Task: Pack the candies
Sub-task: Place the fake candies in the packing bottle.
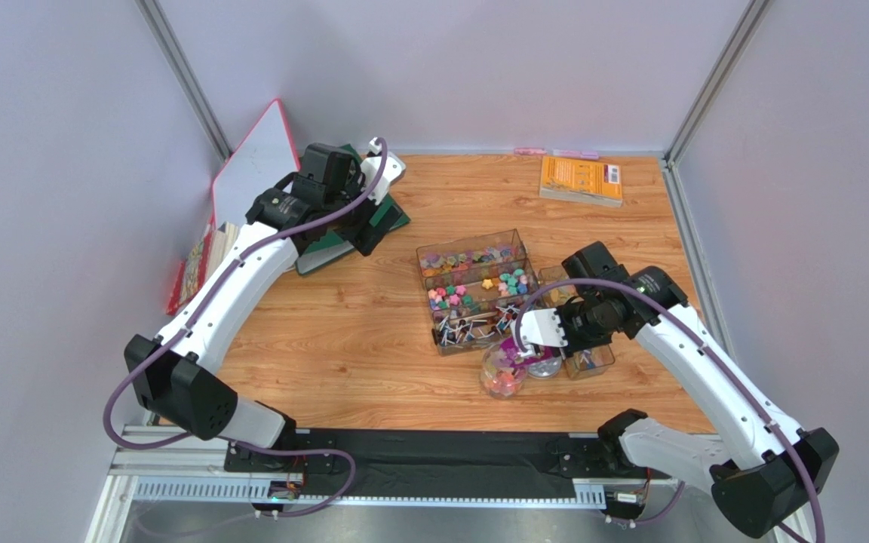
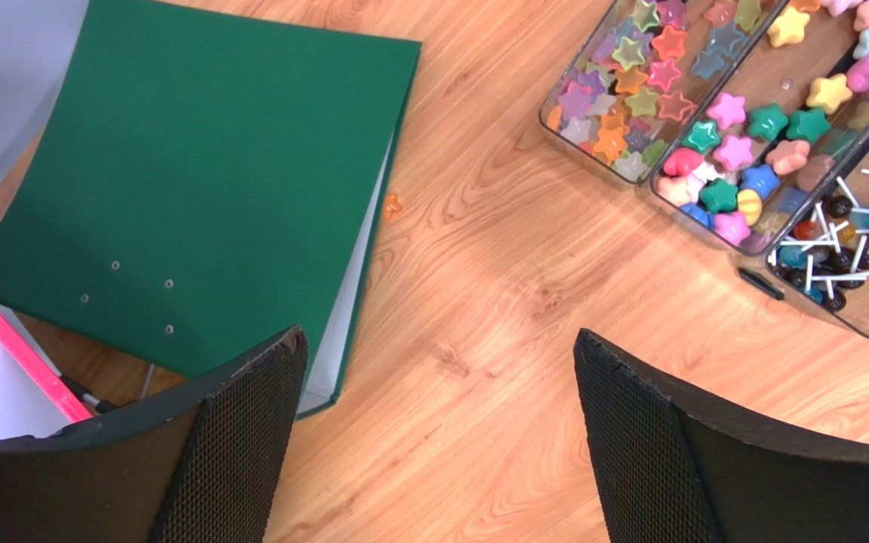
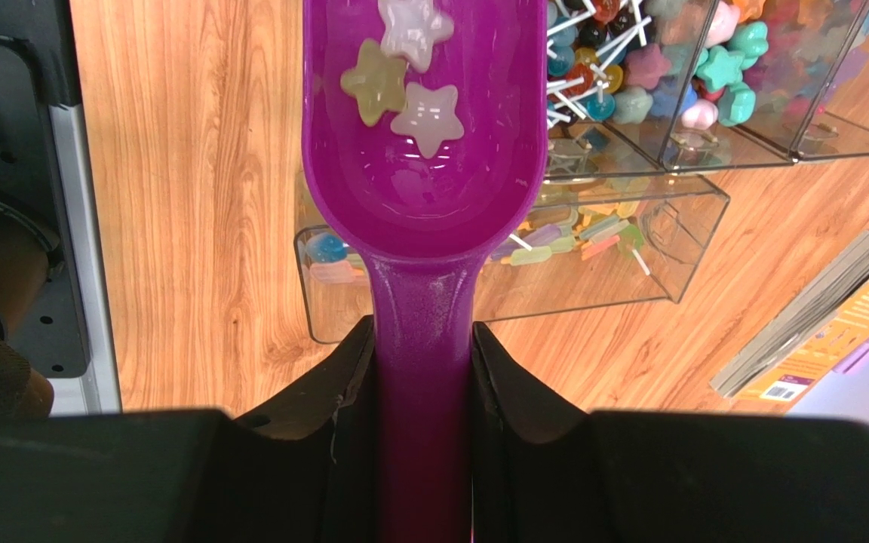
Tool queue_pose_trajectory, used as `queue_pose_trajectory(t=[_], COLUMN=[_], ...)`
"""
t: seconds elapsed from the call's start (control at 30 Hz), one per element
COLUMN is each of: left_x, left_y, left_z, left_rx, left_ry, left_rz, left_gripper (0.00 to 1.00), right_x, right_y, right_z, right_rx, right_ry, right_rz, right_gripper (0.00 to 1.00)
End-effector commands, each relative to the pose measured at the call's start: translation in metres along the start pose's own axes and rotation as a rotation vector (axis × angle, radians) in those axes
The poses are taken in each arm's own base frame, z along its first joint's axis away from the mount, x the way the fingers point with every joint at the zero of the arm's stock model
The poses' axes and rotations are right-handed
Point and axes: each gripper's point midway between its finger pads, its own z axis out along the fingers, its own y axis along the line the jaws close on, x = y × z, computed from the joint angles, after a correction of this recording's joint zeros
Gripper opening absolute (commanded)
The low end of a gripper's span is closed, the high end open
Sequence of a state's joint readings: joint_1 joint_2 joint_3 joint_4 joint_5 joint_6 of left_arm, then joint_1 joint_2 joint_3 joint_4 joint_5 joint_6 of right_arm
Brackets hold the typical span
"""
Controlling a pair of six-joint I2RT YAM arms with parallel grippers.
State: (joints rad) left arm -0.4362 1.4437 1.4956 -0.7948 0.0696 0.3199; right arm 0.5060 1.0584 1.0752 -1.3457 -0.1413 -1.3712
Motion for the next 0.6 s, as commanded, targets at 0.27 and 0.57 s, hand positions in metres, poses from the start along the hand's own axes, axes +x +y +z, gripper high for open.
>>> queue_pose_trajectory(t=[0.27, 0.57], left_x=[-0.016, -0.019], left_y=[-0.004, -0.007], left_z=[-0.003, -0.003], left_rx=[0.016, 0.033], left_ry=[-0.09, -0.108], left_rz=[-0.029, -0.032], left_gripper=[0.93, 0.93], right_x=[0.023, 0.026], right_y=[0.046, 0.049], right_z=[-0.027, -0.039], right_rx=[-0.152, -0.141], right_ry=[0.168, 0.232], right_rz=[0.042, 0.027], right_gripper=[0.0, 0.0])
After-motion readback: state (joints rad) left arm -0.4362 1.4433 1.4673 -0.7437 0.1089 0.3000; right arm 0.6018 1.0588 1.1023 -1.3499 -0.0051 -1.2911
